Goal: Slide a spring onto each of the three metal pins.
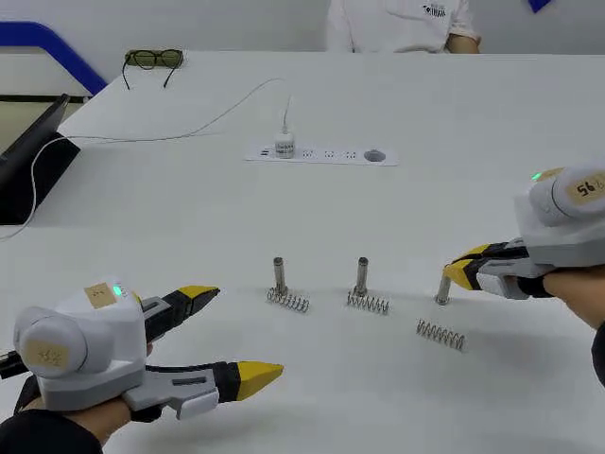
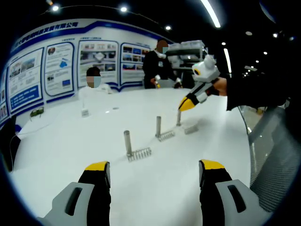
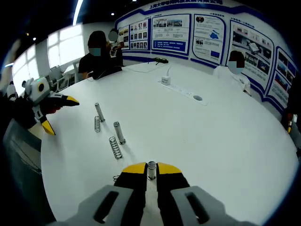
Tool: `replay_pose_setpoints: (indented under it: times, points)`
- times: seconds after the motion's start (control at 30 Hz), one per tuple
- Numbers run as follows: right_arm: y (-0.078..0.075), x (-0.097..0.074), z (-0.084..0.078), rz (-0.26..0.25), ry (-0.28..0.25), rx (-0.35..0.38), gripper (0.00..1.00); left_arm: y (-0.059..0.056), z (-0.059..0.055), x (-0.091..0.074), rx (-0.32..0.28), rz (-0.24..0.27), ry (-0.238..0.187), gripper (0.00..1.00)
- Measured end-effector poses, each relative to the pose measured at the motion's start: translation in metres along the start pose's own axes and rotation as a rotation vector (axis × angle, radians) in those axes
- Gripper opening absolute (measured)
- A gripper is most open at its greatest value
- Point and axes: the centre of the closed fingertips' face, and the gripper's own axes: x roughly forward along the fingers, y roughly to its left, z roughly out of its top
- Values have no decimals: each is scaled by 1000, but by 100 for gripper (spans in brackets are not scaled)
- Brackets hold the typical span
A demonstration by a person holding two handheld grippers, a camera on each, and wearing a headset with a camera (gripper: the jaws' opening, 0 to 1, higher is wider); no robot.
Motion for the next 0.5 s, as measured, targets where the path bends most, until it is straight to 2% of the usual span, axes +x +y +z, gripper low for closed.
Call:
replay_pose_setpoints:
  times: [0.5]
  points:
    - [0,-1,-1,2,-7,-9,10,-1,0,0,0,-1,2,78]
